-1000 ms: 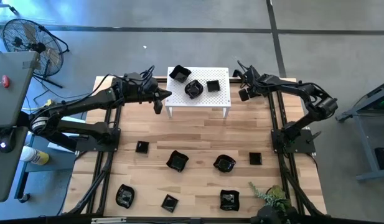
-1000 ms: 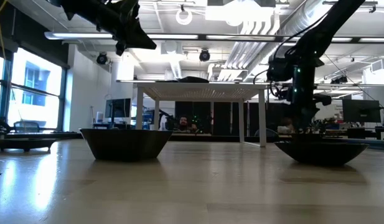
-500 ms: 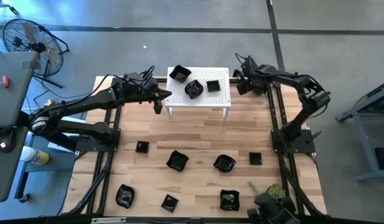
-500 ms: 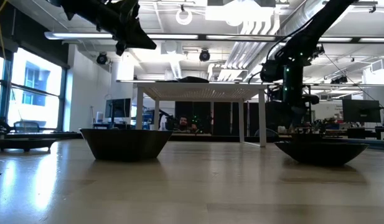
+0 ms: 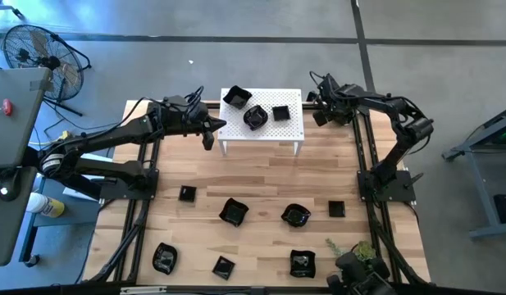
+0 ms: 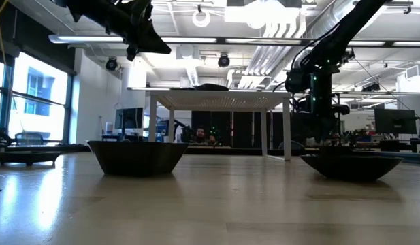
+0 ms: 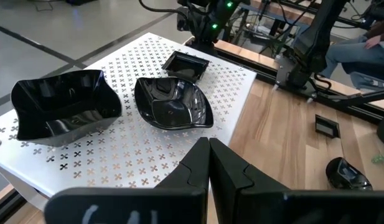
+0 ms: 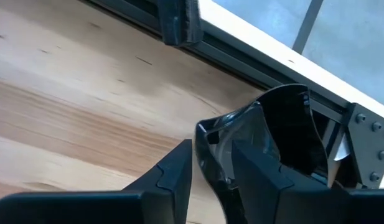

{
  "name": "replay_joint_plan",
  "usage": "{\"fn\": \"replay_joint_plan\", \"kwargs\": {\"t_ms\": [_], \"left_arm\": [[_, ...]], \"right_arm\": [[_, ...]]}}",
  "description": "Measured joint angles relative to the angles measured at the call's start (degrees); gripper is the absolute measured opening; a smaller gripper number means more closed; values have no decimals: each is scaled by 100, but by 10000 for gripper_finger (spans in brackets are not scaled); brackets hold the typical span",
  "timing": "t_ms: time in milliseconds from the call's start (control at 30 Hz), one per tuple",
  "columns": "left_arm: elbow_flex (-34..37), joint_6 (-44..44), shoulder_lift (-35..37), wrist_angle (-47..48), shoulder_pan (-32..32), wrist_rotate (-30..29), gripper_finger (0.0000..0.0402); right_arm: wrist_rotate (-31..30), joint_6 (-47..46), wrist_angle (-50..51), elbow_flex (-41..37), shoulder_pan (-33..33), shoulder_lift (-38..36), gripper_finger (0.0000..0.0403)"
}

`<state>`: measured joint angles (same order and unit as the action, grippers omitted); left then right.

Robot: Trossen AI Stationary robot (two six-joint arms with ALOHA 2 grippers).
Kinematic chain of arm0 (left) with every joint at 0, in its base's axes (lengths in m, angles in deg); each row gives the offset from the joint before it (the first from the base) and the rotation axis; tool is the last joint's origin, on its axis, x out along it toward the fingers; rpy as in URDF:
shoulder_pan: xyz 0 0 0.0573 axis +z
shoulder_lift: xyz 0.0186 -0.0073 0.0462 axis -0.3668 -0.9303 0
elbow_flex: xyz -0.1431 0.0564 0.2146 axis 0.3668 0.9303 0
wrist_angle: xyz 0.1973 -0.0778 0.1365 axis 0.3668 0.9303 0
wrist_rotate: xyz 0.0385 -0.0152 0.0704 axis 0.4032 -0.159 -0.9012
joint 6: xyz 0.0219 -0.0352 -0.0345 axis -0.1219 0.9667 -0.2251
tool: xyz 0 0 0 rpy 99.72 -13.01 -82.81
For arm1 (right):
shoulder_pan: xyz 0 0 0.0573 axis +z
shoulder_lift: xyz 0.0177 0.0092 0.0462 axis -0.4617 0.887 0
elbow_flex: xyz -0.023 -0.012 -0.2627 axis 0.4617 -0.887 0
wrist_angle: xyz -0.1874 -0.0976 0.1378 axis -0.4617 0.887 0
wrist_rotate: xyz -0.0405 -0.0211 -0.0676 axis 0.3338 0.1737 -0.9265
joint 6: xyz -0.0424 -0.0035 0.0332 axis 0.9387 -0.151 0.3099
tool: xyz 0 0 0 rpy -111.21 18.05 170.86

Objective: Pick & Place Mini shaped plates
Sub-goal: Stack the black distorted square plate on top of the black distorted square plate on the shelf

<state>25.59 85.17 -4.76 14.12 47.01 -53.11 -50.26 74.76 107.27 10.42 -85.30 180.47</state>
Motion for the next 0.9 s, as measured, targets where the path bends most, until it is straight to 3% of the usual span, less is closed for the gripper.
{"fn": "replay_joint_plan", "kwargs": {"t_ms": [700,900], "left_arm": [[0,0,2,-2,0,0,1],[0,-2,2,-2,-1,0,1]], "right_arm": [[5,159,24,0,7,212,123],[112,211,1,-2,-33,213,101]]}}
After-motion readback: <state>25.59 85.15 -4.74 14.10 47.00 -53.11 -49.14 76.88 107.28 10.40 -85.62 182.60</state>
